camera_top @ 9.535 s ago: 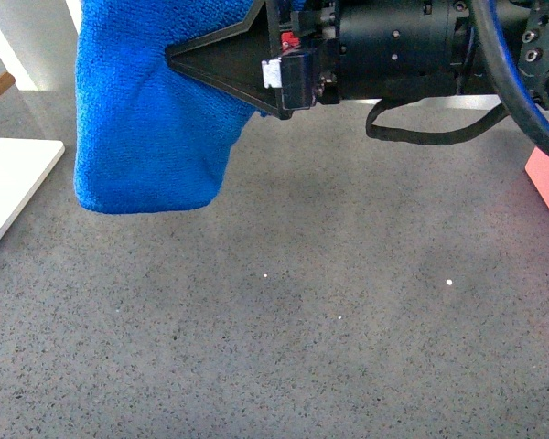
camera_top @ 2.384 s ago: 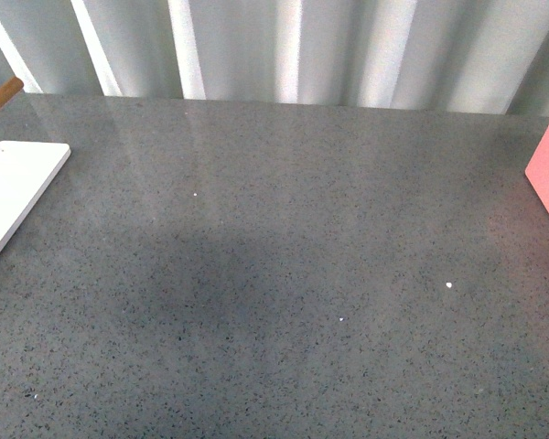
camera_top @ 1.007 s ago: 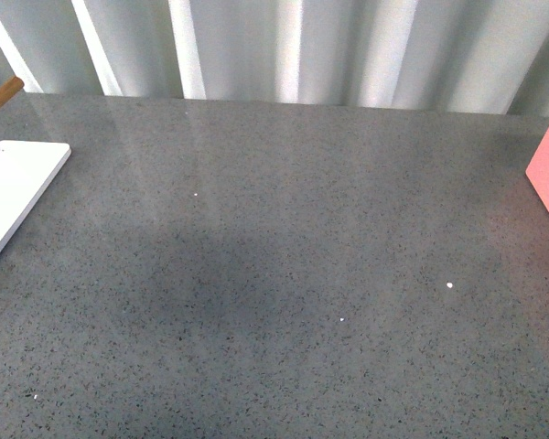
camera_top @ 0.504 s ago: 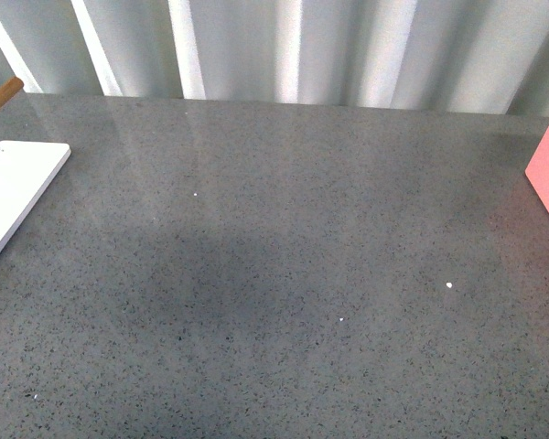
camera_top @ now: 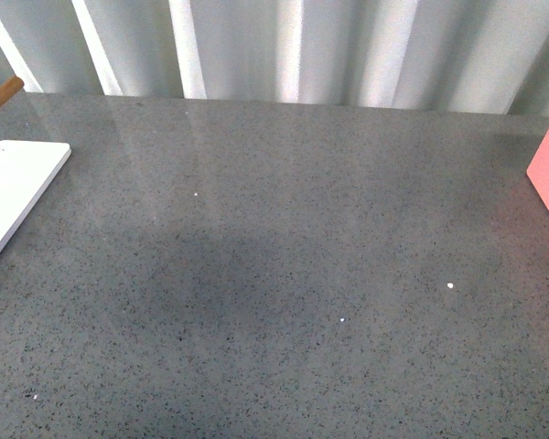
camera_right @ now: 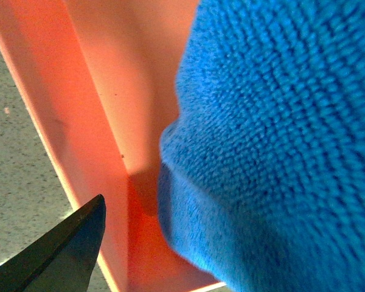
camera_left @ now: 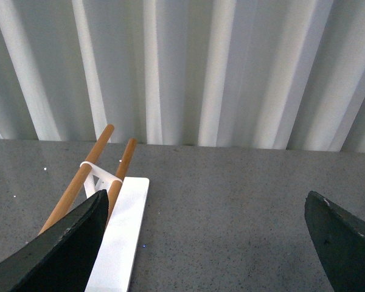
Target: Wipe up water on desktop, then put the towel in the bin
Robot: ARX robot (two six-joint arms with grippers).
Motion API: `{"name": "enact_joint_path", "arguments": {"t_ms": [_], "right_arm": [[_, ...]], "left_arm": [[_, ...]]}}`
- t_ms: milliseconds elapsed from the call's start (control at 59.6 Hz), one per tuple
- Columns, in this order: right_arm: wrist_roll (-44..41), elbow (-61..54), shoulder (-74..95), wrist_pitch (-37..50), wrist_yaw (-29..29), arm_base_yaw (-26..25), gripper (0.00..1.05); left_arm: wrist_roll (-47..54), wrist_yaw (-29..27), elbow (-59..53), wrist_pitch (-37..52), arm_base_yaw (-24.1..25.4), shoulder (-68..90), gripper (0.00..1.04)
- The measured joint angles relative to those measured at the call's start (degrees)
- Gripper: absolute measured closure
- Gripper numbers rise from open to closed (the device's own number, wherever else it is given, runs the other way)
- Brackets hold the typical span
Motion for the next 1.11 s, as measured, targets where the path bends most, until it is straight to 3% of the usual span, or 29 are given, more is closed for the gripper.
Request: {"name": "enact_joint_path", "arguments": {"t_ms": [134,218,302,353,420,487,688,906,923,940,1007,1108], "right_arm": [[-0.9,-0.4,-0.9,0.8,1.9,0.8,0.07],[-1.0,0.3,-0.9,0.7,-0.6,0.3,0.07],[-3.1,1.3,-1.3,0.8,2.8,0.6,0.07],[-2.8,1.7,-1.3,2.3,0.6,-0.3,0.07],[-4.2,1.6,-1.7,2.4,3.2,-0.3,0.07],[-5.0,1.4,-1.7,2.1,1.7,-0.8,0.07],[-8.5,0.3,-2.6,11.0,4.6,-2.7,0.07],[-10.5,0.0,-3.3,11.7,4.8,-3.1,0.07],[-9.9,-1.1,-3.4,14.7,2.6,-3.4,0.09],[-7.7,-6.1,-4.8,25.9,-4.8,-3.8,0.14],[-4.2,-15.4,-6.9,44.9,-16.3,-3.7,0.24],[-1.7,-29.3,-10.3,74.3,-22.1,-1.7,0.40]], "left_arm": [[0.0,0.0,0.0,0.0,0.0,-0.1,0.07],[0.0,0.0,0.0,0.0,0.0,0.0,0.07],[0.0,0.0,0.0,0.0,0.0,-0.1,0.07],[0.0,0.0,0.0,0.0,0.0,0.0,0.07],[0.0,0.0,0.0,0.0,0.0,-0.2,0.07],[0.0,0.0,0.0,0.0,0.0,0.0,0.07],[0.0,0.0,0.0,0.0,0.0,-0.1,0.07],[0.0,0.0,0.0,0.0,0.0,-0.1,0.07],[0.0,0.0,0.0,0.0,0.0,-0.1,0.07],[0.0,0.0,0.0,0.0,0.0,-0.1,0.07],[0.0,-0.3,0.0,0.0,0.0,-0.1,0.07],[0.0,0.0,0.0,0.0,0.0,-0.1,0.07]]}}
